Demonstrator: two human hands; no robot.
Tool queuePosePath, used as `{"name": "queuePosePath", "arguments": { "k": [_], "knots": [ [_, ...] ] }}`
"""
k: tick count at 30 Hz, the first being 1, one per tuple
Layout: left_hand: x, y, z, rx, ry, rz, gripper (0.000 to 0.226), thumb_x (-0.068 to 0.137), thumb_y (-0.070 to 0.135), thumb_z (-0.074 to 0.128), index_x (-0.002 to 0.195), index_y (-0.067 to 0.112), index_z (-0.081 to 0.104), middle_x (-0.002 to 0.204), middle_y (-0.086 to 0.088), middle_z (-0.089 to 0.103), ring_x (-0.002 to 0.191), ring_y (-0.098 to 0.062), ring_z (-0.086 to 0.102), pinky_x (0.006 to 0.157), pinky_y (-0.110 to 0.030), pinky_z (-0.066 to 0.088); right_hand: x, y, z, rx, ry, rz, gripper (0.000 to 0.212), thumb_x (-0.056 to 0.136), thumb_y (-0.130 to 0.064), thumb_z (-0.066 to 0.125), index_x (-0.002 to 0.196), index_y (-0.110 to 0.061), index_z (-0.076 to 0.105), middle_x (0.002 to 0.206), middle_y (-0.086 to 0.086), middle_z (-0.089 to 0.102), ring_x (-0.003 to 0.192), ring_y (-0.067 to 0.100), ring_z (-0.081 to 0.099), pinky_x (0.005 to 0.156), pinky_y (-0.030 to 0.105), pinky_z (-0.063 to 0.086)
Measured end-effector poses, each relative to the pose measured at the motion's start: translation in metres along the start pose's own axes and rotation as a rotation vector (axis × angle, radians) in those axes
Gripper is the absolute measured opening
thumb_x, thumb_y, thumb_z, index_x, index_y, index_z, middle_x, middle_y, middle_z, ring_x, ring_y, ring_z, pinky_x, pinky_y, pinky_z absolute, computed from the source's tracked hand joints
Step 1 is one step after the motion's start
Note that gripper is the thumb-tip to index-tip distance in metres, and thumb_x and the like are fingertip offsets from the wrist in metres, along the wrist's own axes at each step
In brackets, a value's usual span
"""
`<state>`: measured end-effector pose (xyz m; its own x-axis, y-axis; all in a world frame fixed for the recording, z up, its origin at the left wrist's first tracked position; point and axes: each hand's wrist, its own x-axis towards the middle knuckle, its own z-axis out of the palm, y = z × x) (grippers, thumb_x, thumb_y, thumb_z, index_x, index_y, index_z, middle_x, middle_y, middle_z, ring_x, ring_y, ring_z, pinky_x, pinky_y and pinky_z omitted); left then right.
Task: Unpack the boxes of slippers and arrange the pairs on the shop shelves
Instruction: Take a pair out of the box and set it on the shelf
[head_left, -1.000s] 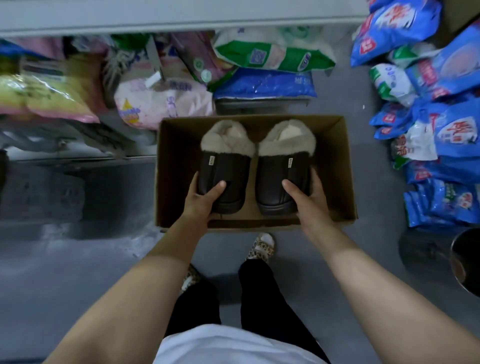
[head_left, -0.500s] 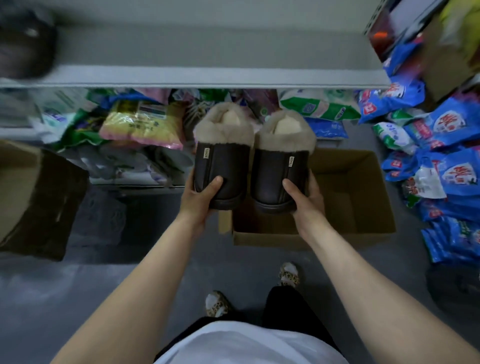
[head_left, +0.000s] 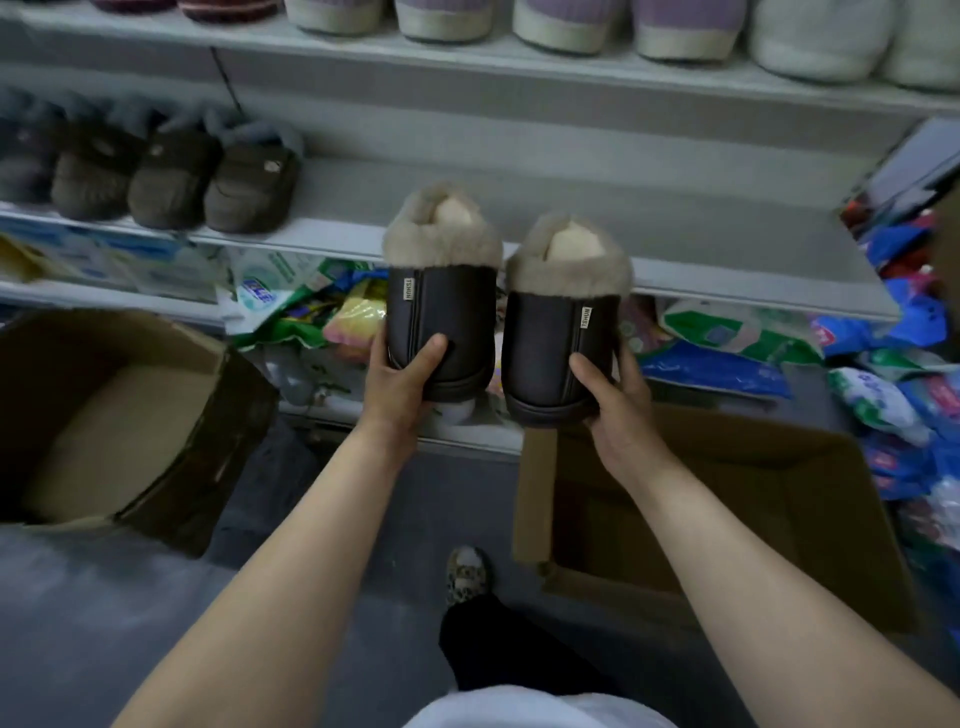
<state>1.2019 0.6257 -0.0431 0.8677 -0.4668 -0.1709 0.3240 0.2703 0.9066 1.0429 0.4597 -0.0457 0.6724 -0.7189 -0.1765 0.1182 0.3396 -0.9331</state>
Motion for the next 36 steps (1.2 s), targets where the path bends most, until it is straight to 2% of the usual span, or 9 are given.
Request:
{"name": "queuePosePath", "arguments": {
  "k": [2, 6, 9, 12, 15, 23, 28, 33, 36],
  "knots": [
    [0.026, 0.009, -0.005, -0.005, 0.004, 0.012, 0.058, 0.085, 0.011, 0.075, 0.137, 0.012, 0.051, 0.125, -0.015, 0.067, 0.108, -0.032, 0.067, 0.066, -0.034, 0.06, 0.026, 0.0, 0.018, 0.021, 0.013, -0.009, 0.075, 0.082, -0.021, 0.08, 0.148, -0.032, 0.046, 0.137, -0.005, 0.063, 0.124, 0.016, 0.062, 0.101, 0.047, 0.053],
    [0.087, 0.026, -0.011, 0.003, 0.085, -0.022, 0.074, 0.076, 0.019, 0.084, 0.14, 0.014, 0.049, 0.128, -0.013, 0.066, 0.108, -0.03, 0.068, 0.079, -0.042, 0.059, 0.077, -0.007, 0.056, 0.065, -0.019, -0.012, 0.066, 0.089, -0.004, 0.07, 0.147, -0.023, 0.047, 0.131, -0.001, 0.066, 0.111, 0.013, 0.069, 0.075, 0.029, 0.06],
    [0.125, 0.043, -0.018, 0.068, 0.127, -0.053, 0.093, 0.061, 0.035, 0.091, 0.142, 0.021, 0.048, 0.13, -0.01, 0.065, 0.109, -0.031, 0.069, 0.082, -0.047, 0.06, 0.116, -0.012, 0.081, 0.077, -0.049, -0.001, 0.069, 0.085, -0.005, 0.072, 0.147, -0.022, 0.047, 0.131, 0.001, 0.067, 0.119, 0.018, 0.065, 0.083, 0.031, 0.058],
    [0.155, 0.051, -0.034, 0.103, 0.16, -0.064, 0.073, 0.075, 0.029, 0.085, 0.139, 0.025, 0.049, 0.127, -0.01, 0.066, 0.108, -0.035, 0.069, 0.078, -0.051, 0.06, 0.146, -0.013, 0.102, 0.074, -0.085, 0.021, 0.073, 0.081, -0.012, 0.076, 0.146, -0.024, 0.048, 0.133, 0.001, 0.066, 0.122, 0.019, 0.064, 0.094, 0.04, 0.056],
    [0.178, 0.055, -0.052, 0.066, 0.196, -0.071, 0.08, 0.067, 0.033, 0.089, 0.137, 0.028, 0.051, 0.128, -0.008, 0.066, 0.11, -0.035, 0.068, 0.086, -0.06, 0.056, 0.169, -0.011, 0.121, 0.028, -0.126, 0.026, 0.067, 0.082, -0.014, 0.078, 0.142, -0.028, 0.051, 0.135, 0.001, 0.065, 0.126, 0.022, 0.061, 0.109, 0.052, 0.046],
    [0.246, 0.064, -0.091, 0.073, 0.185, -0.086, 0.059, 0.086, 0.018, 0.077, 0.138, 0.024, 0.05, 0.129, -0.011, 0.064, 0.112, -0.032, 0.067, 0.085, -0.047, 0.059, 0.208, 0.004, 0.168, -0.011, -0.17, 0.07, 0.091, 0.062, -0.041, 0.093, 0.142, -0.029, 0.052, 0.137, 0.003, 0.064, 0.128, 0.025, 0.059, 0.111, 0.057, 0.042],
    [0.283, 0.068, -0.109, 0.134, 0.168, -0.103, 0.06, 0.087, 0.018, 0.075, 0.14, 0.023, 0.048, 0.127, -0.011, 0.064, 0.103, -0.03, 0.067, 0.06, -0.028, 0.058, 0.223, 0.011, 0.192, -0.018, -0.154, 0.073, 0.095, 0.06, -0.041, 0.093, 0.144, -0.028, 0.05, 0.137, 0.004, 0.064, 0.127, 0.023, 0.06, 0.11, 0.053, 0.045],
    [0.313, 0.067, -0.133, 0.145, 0.137, -0.124, 0.07, 0.08, 0.023, 0.083, 0.141, 0.022, 0.049, 0.13, -0.009, 0.065, 0.115, -0.03, 0.066, 0.092, -0.052, 0.056, 0.234, 0.019, 0.216, -0.042, -0.107, 0.066, 0.097, 0.063, -0.04, 0.092, 0.148, -0.025, 0.046, 0.138, 0.006, 0.062, 0.128, 0.025, 0.06, 0.108, 0.052, 0.046],
    [0.322, 0.069, -0.141, 0.139, 0.141, -0.169, 0.094, 0.062, 0.039, 0.093, 0.143, 0.025, 0.047, 0.131, -0.008, 0.064, 0.115, -0.028, 0.066, 0.095, -0.057, 0.053, 0.238, 0.025, 0.226, -0.012, -0.092, 0.071, 0.088, 0.069, -0.028, 0.085, 0.148, -0.022, 0.046, 0.137, 0.008, 0.064, 0.125, 0.024, 0.062, 0.106, 0.048, 0.049]
  ]
}}
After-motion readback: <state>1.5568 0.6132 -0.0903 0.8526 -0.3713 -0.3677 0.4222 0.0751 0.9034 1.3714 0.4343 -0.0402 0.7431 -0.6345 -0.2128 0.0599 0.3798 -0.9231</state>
